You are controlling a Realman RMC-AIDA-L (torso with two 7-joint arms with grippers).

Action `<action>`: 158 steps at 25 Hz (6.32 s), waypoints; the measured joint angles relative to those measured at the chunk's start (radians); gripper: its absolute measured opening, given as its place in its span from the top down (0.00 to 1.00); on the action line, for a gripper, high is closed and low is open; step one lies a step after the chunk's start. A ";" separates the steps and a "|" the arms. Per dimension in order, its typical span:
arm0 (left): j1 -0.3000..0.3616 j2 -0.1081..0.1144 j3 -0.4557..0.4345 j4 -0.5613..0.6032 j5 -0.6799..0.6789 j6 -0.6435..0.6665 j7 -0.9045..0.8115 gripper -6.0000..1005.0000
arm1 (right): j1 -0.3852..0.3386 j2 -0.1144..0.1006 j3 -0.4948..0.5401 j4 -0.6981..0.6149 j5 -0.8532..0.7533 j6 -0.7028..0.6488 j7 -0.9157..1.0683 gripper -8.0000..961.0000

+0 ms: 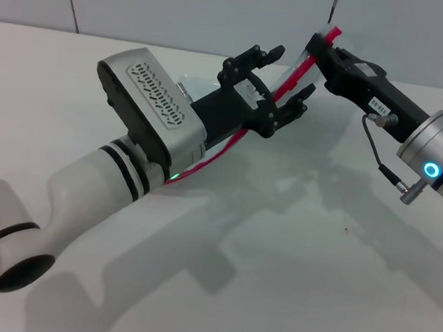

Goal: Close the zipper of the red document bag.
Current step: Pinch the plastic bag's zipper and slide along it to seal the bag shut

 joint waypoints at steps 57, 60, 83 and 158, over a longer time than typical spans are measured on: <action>0.033 -0.007 -0.012 -0.034 0.000 0.000 0.192 0.76 | 0.002 0.002 0.006 0.000 0.000 0.031 -0.002 0.98; 0.033 -0.007 -0.012 -0.033 0.000 0.000 0.193 0.79 | 0.002 0.002 0.004 0.000 0.000 0.031 -0.002 0.98; 0.032 -0.004 -0.006 -0.027 0.000 -0.006 0.214 0.87 | 0.003 0.002 0.003 0.002 0.000 0.028 -0.001 0.98; 0.061 -0.011 -0.014 -0.063 -0.049 0.028 0.526 0.78 | 0.015 0.002 0.000 0.021 0.000 0.021 -0.001 0.97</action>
